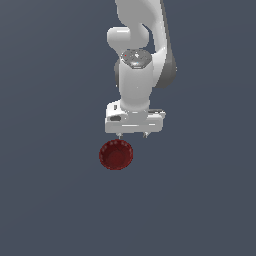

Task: Pick up the object and move it to a goal position.

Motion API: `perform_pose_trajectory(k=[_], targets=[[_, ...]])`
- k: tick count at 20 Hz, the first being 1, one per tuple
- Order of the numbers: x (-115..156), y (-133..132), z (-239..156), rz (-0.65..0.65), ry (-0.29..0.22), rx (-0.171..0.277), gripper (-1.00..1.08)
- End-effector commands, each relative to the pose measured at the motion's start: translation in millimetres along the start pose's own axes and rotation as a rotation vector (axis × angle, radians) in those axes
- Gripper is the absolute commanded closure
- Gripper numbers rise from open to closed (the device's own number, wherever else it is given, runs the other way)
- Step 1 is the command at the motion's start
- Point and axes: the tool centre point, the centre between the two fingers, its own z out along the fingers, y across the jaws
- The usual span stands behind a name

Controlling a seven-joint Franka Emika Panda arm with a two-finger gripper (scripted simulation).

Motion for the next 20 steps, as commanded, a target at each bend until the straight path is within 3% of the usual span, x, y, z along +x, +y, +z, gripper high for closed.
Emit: perform_pose_trajectory(k=[1,11,20], targets=[[0.0,0.0,0.0,0.000,0.000,0.000,-0.20],[5.8,19.0,11.0,-0.003,-0.042,0.023,-0.20],[16.0,65.2,39.8,-0.022,-0.136,0.101,-0.20]])
